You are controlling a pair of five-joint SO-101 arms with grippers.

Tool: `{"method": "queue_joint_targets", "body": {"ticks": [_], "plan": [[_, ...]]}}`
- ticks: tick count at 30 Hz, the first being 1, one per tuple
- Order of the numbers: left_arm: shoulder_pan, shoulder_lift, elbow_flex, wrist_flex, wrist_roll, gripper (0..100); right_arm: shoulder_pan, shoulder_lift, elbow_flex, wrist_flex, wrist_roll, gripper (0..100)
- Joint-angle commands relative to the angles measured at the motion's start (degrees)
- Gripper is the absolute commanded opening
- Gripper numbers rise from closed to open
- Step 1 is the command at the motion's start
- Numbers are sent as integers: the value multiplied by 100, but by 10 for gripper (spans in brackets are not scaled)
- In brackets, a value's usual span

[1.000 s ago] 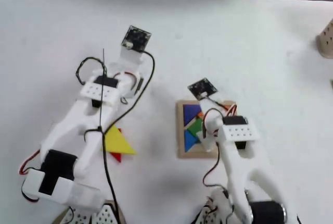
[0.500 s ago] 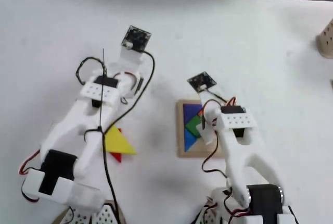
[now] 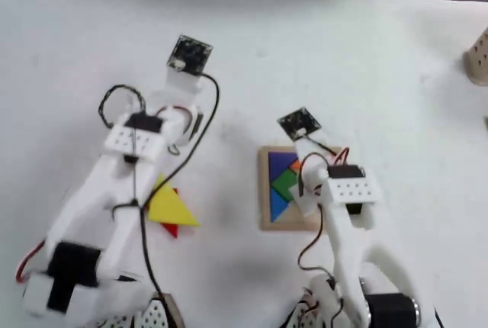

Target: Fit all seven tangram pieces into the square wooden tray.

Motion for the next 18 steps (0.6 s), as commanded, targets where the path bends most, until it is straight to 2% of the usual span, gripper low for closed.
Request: {"method": "queue_joint_targets", "body": {"ticks": [1, 9, 18], "plan": [[48, -1429, 466, 466, 70, 98, 66, -444, 88, -119, 105, 18], [22, -3108, 2057, 1090, 70, 98, 110, -479, 114, -92, 105, 18], [-127, -2721, 2462, 1371, 70, 99, 75, -479, 176, -84, 114, 18]]}}
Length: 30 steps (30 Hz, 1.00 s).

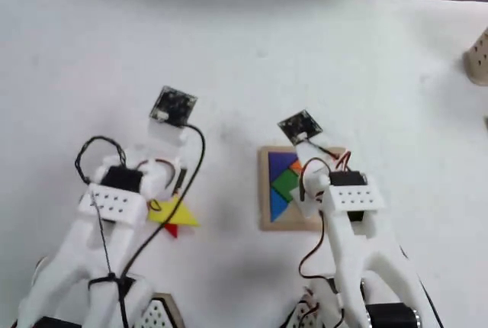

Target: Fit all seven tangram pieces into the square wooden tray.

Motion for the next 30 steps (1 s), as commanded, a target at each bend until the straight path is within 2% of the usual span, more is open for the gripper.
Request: {"method": "queue_joint_targets", "body": {"ticks": [1, 4, 7, 13, 18, 24, 30], "plan": [[-66, 154, -70, 246, 70, 104, 40, -189, -18, -57, 105, 18], [-92, 154, -167, 589, 246, 184, 31, -189, 44, -57, 334, 18], [-92, 154, -325, 1064, 897, 273, 31, -189, 44, -66, 360, 18], [-198, 189, -730, 2251, 1653, 349, 22, -189, 53, -84, 387, 18], [-646, 207, -448, 2180, 2321, 406, 22, -189, 53, -92, 396, 18], [-488, 207, 114, 2092, 2374, 478, -163, -189, 62, -101, 396, 18], [-462, 207, 448, 1679, 2549, 483, -154, -189, 62, -101, 396, 18]]}}
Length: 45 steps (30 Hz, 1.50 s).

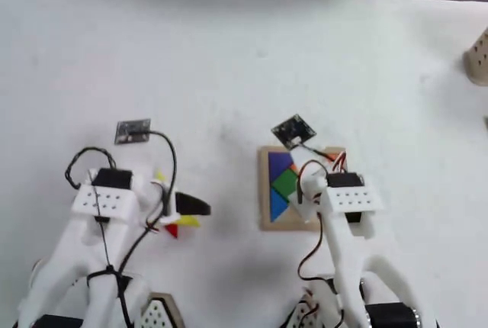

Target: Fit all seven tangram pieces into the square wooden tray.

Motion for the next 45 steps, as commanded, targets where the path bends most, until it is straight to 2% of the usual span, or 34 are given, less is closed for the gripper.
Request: {"method": "queue_joint_targets", "body": {"ticks": [1, 9, 13, 19, 29, 34, 37, 45], "plan": [[92, 22, 202, -422, 229, 483, -48, -180, -18, -101, 79, 18], [92, 127, 193, -580, 281, 482, -66, -180, -9, -101, 79, 18], [84, 971, -255, -563, 281, 445, -75, -180, -9, -101, 79, 18], [48, 2176, -826, -615, 229, 442, -75, -180, -9, -101, 79, 18], [40, 2185, -870, -791, 220, 438, -75, -180, -9, -101, 79, 18], [40, 1657, -765, -774, 220, 432, -75, -180, -9, -101, 79, 18], [40, 1112, -563, -809, 220, 359, -75, -180, -9, -101, 79, 18], [101, 321, -167, -1090, -281, 54, -75, -180, -9, -101, 70, 18]]}}
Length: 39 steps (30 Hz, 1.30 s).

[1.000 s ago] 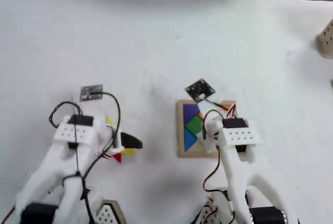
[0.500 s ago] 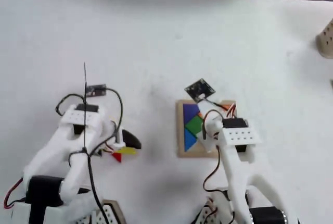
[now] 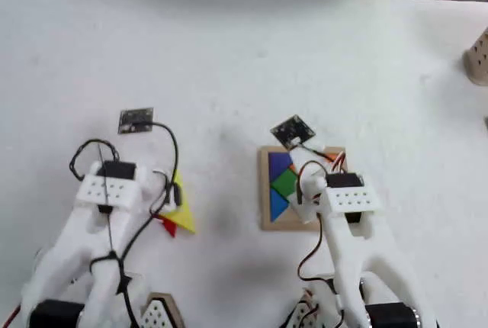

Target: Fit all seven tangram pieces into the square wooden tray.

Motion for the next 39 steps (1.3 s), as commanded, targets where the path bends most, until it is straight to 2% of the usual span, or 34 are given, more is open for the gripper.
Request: {"method": "queue_joint_targets", "body": {"ticks": [1, 5, 13, 17, 25, 34, 39], "plan": [[66, -224, 132, -378, -211, 41, -57, -180, -26, -101, 70, 18], [66, -127, 132, -413, -211, 63, -57, -180, -26, -101, 70, 18], [171, -154, 123, -387, -185, 242, -57, -180, -26, -101, 70, 18], [207, -154, 123, -352, -185, 292, -57, -180, -26, -101, 79, 18], [268, -110, 141, -396, -185, 297, -57, -180, -26, -92, 79, 18], [1182, -101, 299, -765, -176, 298, -66, -180, -26, -75, 79, 18], [1314, -101, 352, -809, -176, 298, -66, -180, -26, -75, 79, 18]]}}
